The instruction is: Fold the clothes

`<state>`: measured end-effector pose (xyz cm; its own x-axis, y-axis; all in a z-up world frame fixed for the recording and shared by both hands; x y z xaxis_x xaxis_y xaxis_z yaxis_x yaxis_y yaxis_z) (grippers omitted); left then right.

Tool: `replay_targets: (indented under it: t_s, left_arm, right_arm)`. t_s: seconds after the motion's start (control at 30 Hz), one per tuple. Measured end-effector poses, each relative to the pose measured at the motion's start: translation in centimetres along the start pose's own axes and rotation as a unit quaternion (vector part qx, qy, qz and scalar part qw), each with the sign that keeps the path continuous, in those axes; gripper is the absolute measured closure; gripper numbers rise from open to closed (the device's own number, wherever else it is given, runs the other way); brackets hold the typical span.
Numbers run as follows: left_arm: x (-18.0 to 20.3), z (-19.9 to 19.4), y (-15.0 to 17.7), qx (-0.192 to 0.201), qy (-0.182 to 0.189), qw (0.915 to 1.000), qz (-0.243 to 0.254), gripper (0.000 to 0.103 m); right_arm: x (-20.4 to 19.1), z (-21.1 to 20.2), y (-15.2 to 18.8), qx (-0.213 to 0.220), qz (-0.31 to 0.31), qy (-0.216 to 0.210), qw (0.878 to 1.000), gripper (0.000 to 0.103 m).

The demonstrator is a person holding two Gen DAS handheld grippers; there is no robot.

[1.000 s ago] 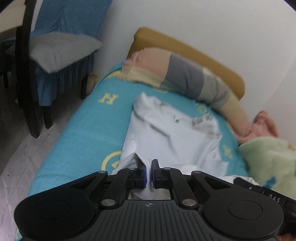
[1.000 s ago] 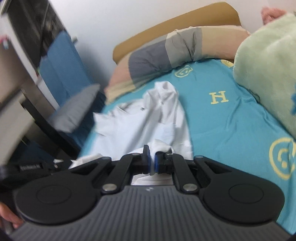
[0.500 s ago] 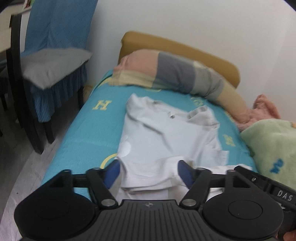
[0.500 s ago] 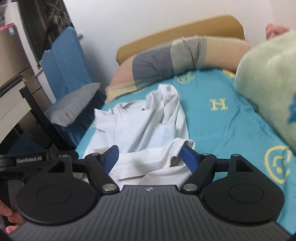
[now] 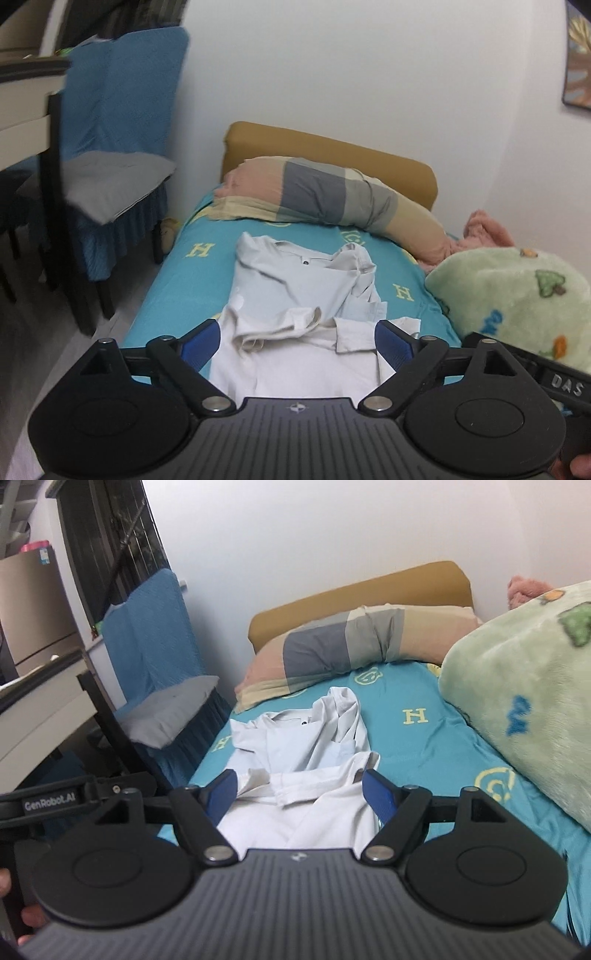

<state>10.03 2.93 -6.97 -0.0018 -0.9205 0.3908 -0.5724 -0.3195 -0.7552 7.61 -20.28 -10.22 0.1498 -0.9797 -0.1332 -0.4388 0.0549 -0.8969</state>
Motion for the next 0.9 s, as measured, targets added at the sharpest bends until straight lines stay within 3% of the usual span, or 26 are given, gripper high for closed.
replay_targets:
  t_s: [0.23,0.4,0.6,0.77,0.9]
  left_arm:
    - [-0.3,-4.5,1.3,0.012,-0.007,0.9998,-0.012,0.007]
    - [-0.3,-5.5,2.2,-0.006,-0.001,0.9995,-0.030,0.007]
    - [0.5,-5.7,2.7,0.000,-0.009,0.9999,-0.013,0.007]
    - [0.0,-4.4,3.2,-0.039,-0.002,0.9982,-0.046,0.007]
    - [-1.4,-2.4,4.0,-0.099,0.005,0.9894,-0.106,0.007]
  right_arm:
    - [-1.2,-3.8,0.9,0.010,-0.010,0.009,1.000,0.027]
    - [-1.2,-5.6,0.5,0.028,-0.011,0.010,1.000,0.027]
    - [-1.0,-5.6,0.6,0.027,-0.013,0.021,0.999,0.027]
    - [-0.8,-5.3,1.0,0.018,-0.014,0.032,0.999,0.027]
    - [-0.6,-4.9,1.3,0.009,-0.010,0.035,0.999,0.027]
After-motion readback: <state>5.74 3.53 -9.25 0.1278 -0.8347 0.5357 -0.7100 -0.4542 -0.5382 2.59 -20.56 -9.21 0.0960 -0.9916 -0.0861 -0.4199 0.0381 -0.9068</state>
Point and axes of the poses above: each gripper's, at about its wrist camera, not at the fingertips, and z roughly the way its jaws point, x to its right, y to its underside, the point moved 3 cm from there along z, roughly the way its jaws point, and after that the axes turned 13 degrees about -z, right-handed, at the moved point
